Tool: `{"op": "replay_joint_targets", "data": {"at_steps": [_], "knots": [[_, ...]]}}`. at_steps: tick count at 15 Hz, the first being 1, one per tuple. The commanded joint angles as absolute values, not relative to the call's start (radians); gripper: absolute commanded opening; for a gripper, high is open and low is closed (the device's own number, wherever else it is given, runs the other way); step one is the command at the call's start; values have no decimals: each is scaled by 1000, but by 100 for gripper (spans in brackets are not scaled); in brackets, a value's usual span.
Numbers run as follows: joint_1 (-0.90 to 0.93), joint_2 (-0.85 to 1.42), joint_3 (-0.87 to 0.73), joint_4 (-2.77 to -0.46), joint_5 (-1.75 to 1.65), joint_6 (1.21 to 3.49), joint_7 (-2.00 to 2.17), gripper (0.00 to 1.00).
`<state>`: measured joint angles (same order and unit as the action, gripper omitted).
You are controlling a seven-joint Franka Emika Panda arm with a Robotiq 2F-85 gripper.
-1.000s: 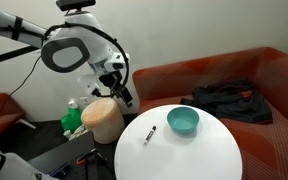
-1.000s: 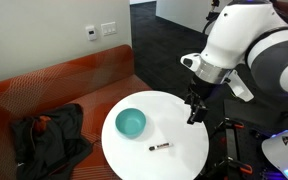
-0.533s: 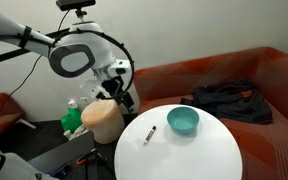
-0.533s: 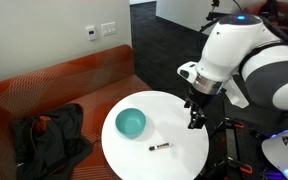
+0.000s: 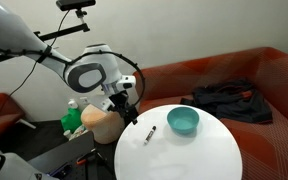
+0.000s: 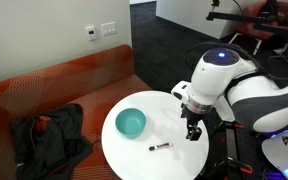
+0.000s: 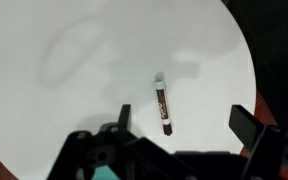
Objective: Put the marker inside the blue bowl
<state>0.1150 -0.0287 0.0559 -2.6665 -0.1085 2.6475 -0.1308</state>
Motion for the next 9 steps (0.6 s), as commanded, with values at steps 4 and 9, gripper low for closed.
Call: {"op": "replay_joint_targets", "data": {"at_steps": [4, 9], "knots": [[102, 178, 61, -2623, -146, 2779, -117, 100], [115, 311, 52, -2557, -182, 2845, -127, 100]]}}
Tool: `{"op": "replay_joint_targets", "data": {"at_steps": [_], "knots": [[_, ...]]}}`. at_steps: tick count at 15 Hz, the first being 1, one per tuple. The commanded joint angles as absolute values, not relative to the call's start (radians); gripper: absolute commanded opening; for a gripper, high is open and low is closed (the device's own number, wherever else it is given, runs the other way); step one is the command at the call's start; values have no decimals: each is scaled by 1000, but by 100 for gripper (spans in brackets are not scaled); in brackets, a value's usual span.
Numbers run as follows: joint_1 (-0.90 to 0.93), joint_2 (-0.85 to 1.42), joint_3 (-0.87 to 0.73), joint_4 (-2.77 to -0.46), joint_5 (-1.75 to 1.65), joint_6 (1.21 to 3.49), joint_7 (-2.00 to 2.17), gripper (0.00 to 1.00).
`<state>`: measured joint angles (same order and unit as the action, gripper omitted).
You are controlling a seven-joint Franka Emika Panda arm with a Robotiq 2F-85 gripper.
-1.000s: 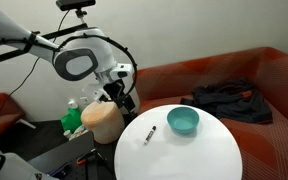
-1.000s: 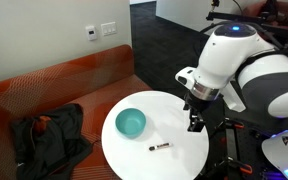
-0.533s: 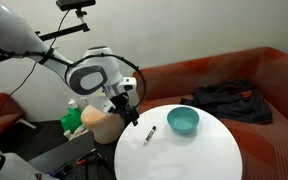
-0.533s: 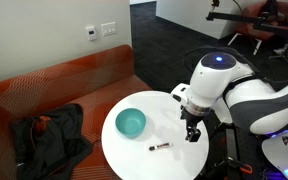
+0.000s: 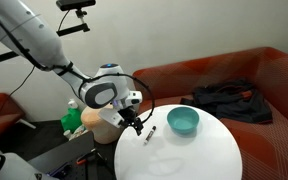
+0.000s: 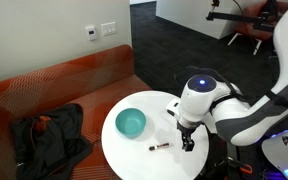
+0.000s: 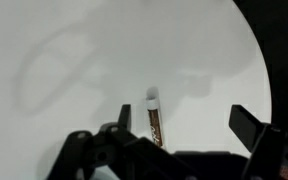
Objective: Put the marker inside the blue bowl
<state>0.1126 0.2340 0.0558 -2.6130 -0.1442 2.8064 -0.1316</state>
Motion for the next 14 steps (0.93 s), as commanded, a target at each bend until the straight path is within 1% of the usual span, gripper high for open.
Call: {"op": "replay_joint_targets", "data": {"at_steps": [1, 14], "knots": [[118, 331, 47, -2541, -193, 2851, -124, 100], [105, 555, 53, -2312, -188, 2814, -154, 100]]}}
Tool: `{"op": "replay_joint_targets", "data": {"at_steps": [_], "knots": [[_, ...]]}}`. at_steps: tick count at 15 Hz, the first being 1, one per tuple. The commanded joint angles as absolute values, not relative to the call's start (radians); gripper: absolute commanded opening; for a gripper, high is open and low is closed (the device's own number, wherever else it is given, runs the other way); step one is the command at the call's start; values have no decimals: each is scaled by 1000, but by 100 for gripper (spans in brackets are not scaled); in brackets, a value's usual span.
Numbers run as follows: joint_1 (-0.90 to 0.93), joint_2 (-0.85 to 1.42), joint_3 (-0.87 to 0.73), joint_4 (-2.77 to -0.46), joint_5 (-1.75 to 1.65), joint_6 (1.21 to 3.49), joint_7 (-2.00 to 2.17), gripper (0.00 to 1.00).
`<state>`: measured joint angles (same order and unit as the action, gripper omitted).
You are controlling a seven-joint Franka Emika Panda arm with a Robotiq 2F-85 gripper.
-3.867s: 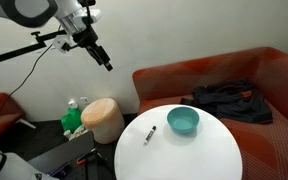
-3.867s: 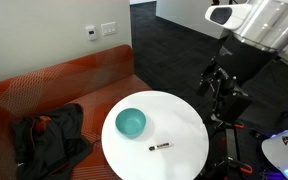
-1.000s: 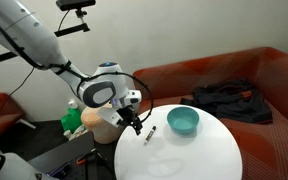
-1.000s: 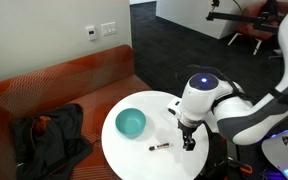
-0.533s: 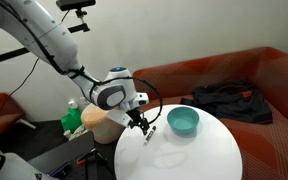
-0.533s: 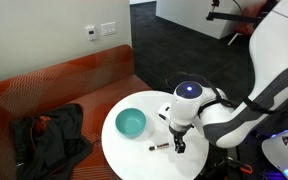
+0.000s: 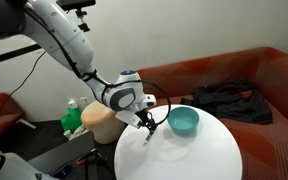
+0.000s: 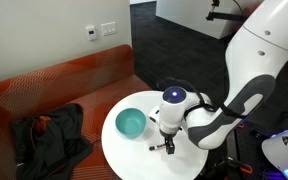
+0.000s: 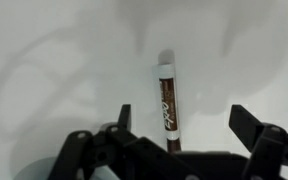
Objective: Put the marker inside the blue bowl
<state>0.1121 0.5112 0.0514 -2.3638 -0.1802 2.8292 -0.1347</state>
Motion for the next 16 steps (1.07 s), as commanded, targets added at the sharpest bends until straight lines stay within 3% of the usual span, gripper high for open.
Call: {"op": "replay_joint_targets", "data": {"at_steps": [1, 10, 12, 13, 14, 16], "knots": [[104, 566, 54, -2302, -188, 2813, -155, 100], [102, 656, 57, -2223, -189, 2781, -171, 100], [103, 667, 56, -2212, -191, 2774, -178, 83], [103, 671, 55, -2207, -191, 2771, -179, 69], [102, 673, 55, -2204, -192, 2768, -180, 69], [102, 677, 54, -2200, -192, 2766, -180, 55]]}}
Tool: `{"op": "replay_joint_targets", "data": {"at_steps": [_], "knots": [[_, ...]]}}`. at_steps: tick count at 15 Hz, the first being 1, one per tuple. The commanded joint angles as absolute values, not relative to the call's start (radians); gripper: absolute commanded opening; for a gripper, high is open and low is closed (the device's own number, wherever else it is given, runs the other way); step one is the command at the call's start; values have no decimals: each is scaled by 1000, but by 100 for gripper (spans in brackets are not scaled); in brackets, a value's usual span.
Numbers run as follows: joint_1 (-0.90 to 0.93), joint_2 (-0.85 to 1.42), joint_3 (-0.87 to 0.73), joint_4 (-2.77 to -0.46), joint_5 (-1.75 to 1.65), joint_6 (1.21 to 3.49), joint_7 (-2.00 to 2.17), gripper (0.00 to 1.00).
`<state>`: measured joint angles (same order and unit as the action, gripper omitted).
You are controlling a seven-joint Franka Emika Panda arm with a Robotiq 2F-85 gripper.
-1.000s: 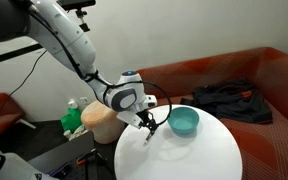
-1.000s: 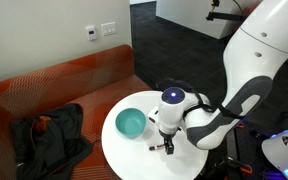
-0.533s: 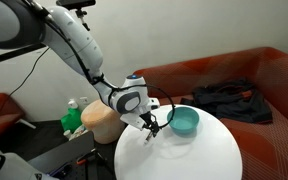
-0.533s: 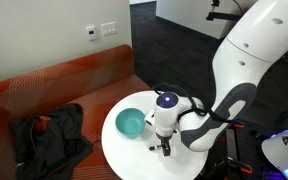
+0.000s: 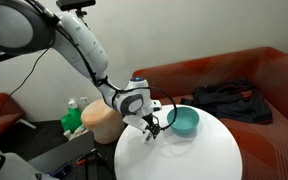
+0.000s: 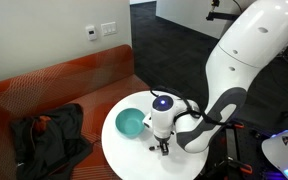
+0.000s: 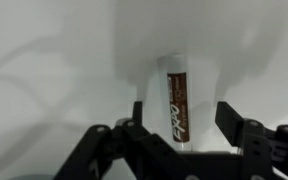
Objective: Put the marker inside the blue bowl
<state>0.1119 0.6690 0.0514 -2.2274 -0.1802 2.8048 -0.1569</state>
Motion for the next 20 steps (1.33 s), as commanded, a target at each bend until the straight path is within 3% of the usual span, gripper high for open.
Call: {"op": "replay_joint_targets", "data": {"at_steps": [1, 7, 20], "knots": [[100, 677, 55, -2199, -192, 2765, -181, 45], [95, 674, 54, -2201, -193, 2765, -184, 2], [135, 419, 46, -2309, -164, 2594, -65, 5]]}}
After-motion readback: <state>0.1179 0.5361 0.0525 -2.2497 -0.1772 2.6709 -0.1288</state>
